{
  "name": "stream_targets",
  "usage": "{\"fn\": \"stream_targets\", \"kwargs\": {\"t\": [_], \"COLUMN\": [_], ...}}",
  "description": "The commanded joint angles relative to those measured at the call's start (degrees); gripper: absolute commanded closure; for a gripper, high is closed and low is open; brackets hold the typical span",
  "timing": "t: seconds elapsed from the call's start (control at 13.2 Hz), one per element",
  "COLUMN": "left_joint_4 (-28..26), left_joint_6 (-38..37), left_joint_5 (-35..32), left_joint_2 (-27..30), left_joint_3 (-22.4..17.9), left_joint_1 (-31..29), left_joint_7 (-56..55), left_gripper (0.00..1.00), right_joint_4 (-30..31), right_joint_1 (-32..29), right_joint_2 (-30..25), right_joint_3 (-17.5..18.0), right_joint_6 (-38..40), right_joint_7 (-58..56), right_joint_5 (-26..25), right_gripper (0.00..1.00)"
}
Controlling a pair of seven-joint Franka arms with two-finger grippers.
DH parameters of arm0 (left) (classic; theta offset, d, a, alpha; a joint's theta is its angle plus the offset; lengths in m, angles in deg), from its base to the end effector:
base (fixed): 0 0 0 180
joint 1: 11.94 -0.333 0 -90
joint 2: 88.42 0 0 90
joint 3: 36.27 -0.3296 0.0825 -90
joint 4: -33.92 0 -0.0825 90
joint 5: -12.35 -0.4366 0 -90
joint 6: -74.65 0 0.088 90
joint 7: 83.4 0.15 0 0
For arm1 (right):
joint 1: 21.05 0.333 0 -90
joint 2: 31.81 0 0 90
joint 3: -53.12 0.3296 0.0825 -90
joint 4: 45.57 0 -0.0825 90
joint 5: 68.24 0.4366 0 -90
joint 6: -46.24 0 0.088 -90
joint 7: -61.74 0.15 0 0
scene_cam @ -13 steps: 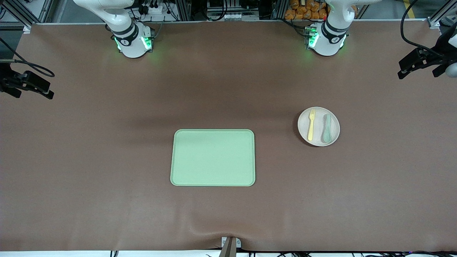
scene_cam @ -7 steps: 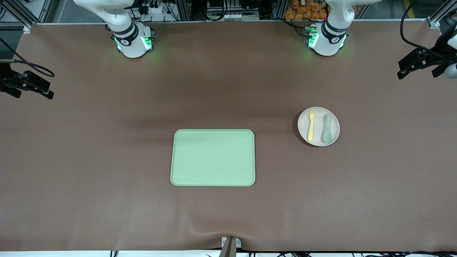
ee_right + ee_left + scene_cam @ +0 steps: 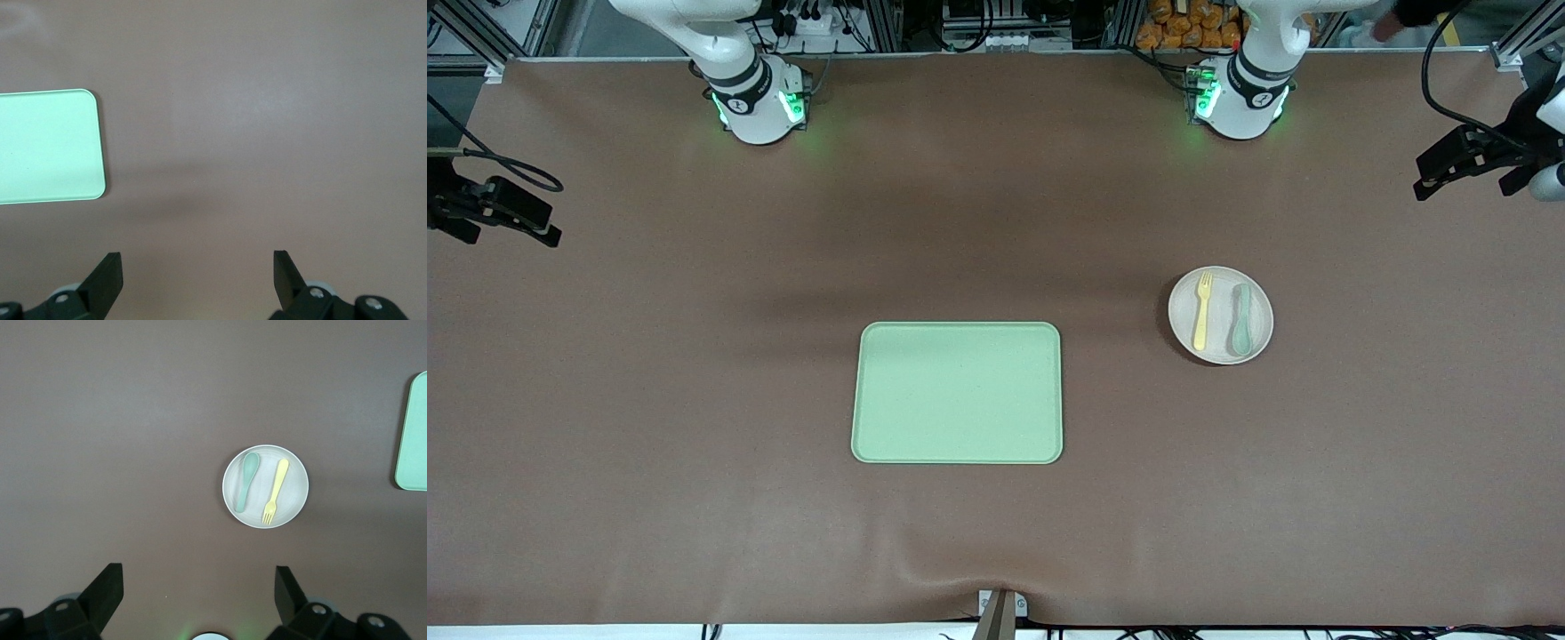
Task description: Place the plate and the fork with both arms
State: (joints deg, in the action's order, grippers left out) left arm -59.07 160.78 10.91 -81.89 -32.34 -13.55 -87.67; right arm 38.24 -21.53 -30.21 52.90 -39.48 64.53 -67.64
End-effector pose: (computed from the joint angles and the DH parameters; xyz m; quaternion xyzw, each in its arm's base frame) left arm 0.5620 -0.0209 0.6286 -0.9997 -0.0181 0.0021 0.0166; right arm 0.6091 -0.0058 0.6278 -0.9995 0.0300 -0.0026 0.0052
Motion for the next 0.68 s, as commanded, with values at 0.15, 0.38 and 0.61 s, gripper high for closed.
{"fn": "stream_targets", "kwargs": {"t": [0.15, 0.38, 0.61], "left_joint_4": [1.2, 1.1, 1.0], "left_joint_6": [-1.0, -1.0, -0.6], "left_joint_5": [-0.1, -0.1, 0.3], "left_joint_2": [-1.0, -1.7, -3.9], "left_joint_3": [0.3, 0.3, 0.3], "left_joint_1": [-0.7, -0.7, -1.3], "left_joint_7": [1.2, 1.2, 1.1], "left_gripper": [0.00, 0.00, 0.00], "right_joint_4": [-0.6, -0.6, -0.6], "right_joint_1": [-0.6, -0.6, -0.6], "right_joint_2": [0.1, 0.1, 0.1], "right_joint_3": [0.3, 0.3, 0.3], "right_joint_6": [0.1, 0.1, 0.1], "right_joint_7": [0.8, 0.7, 0.7], "right_joint_5": [0.7, 0.7, 0.7], "right_gripper": [0.00, 0.00, 0.00]}}
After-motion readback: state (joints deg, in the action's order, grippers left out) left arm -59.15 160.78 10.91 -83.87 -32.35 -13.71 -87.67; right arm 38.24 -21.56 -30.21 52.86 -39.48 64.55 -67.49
